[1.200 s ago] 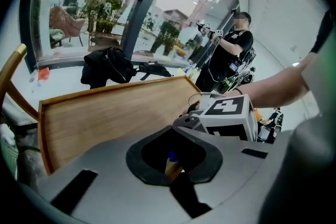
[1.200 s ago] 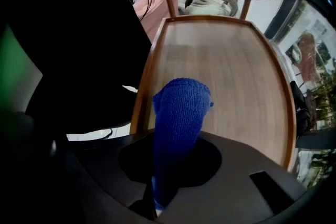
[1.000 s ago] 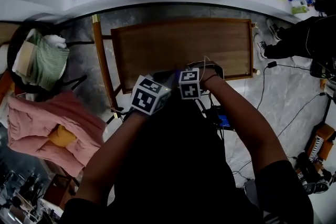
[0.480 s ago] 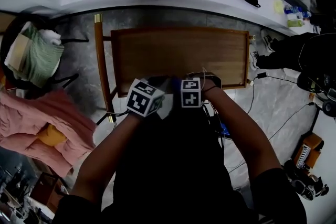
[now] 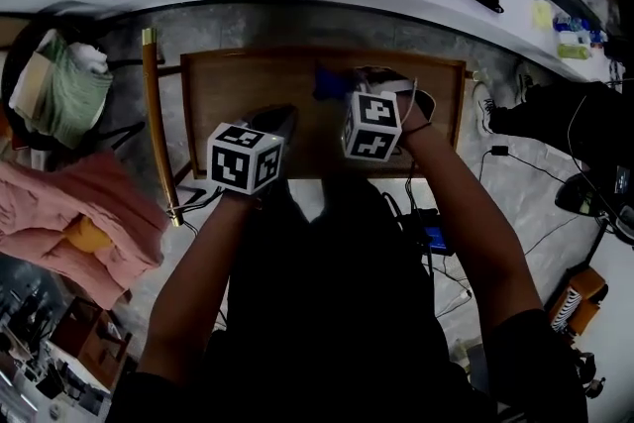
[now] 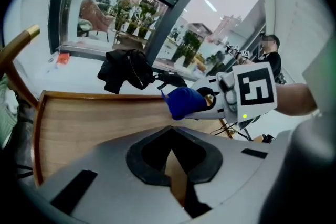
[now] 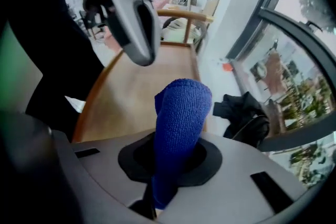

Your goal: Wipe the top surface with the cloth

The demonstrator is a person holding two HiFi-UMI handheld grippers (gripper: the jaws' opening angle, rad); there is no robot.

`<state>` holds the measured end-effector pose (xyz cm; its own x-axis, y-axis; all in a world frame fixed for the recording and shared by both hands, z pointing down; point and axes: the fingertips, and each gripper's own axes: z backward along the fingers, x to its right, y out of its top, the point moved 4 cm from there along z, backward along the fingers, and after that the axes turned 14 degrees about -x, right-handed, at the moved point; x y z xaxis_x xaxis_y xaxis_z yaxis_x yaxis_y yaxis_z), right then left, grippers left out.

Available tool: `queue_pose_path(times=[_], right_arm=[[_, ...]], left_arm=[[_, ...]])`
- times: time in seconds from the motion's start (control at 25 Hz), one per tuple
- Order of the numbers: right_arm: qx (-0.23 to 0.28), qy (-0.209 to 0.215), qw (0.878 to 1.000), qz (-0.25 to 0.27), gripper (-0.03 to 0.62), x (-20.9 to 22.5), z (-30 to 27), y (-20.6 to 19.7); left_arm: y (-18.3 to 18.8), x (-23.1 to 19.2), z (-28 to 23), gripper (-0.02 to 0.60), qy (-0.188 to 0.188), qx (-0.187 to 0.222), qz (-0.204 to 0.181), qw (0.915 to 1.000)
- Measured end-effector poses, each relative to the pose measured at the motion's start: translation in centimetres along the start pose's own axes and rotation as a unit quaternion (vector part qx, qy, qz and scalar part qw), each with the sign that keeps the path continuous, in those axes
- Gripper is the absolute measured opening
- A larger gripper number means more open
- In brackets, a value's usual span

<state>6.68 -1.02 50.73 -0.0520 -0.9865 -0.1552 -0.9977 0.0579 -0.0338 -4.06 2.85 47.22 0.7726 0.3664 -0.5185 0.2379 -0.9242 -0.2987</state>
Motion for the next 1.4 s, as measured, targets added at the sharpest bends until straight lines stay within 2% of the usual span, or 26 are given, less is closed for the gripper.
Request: queue_pose_path(times=[0.16, 0.36, 0.6, 0.96, 1.16, 1.28, 1.4], right_arm=[[-0.01, -0.033, 0.999, -0.024, 0.048, 4.5, -1.6, -0.5], [-0.02, -0.024, 0.999, -0.035, 0.048, 5.9, -3.3, -0.7], [-0.026, -0.044, 0.998, -0.028, 0.048, 6.1, -3.5, -0.3], [-0.03, -0.04, 0.999, -0.011, 0.048, 5.6, -3.4, -0.3], [-0.032, -0.042, 0.998, -0.026, 0.048, 5.7, -3.4, -0.4], [-0.044, -0.051, 0.998, -0.004, 0.048, 5.5, -3.5, -0.2], [-0.07, -0.041, 0.997, 0.017, 0.048, 4.4, -4.1, -0.5]], left_arm=[[3.3, 1.2, -0.5, 0.009, 0.002, 0.026, 0.001, 0.9997], [5.4, 2.4, -1.6, 0.009, -0.002, 0.029, -0.004, 0.9996], [5.2, 2.3, -2.2, 0.009, -0.003, 0.007, -0.015, 0.9999], [5.1, 2.2, -2.3, 0.009, -0.005, -0.002, -0.018, 0.9998], [4.7, 2.2, -2.2, 0.009, -0.006, -0.002, -0.018, 0.9998], [4.5, 2.2, -2.1, 0.009, -0.007, -0.001, -0.017, 0.9998], [4.3, 2.3, -2.0, 0.009, -0.009, 0.0, -0.016, 0.9998]])
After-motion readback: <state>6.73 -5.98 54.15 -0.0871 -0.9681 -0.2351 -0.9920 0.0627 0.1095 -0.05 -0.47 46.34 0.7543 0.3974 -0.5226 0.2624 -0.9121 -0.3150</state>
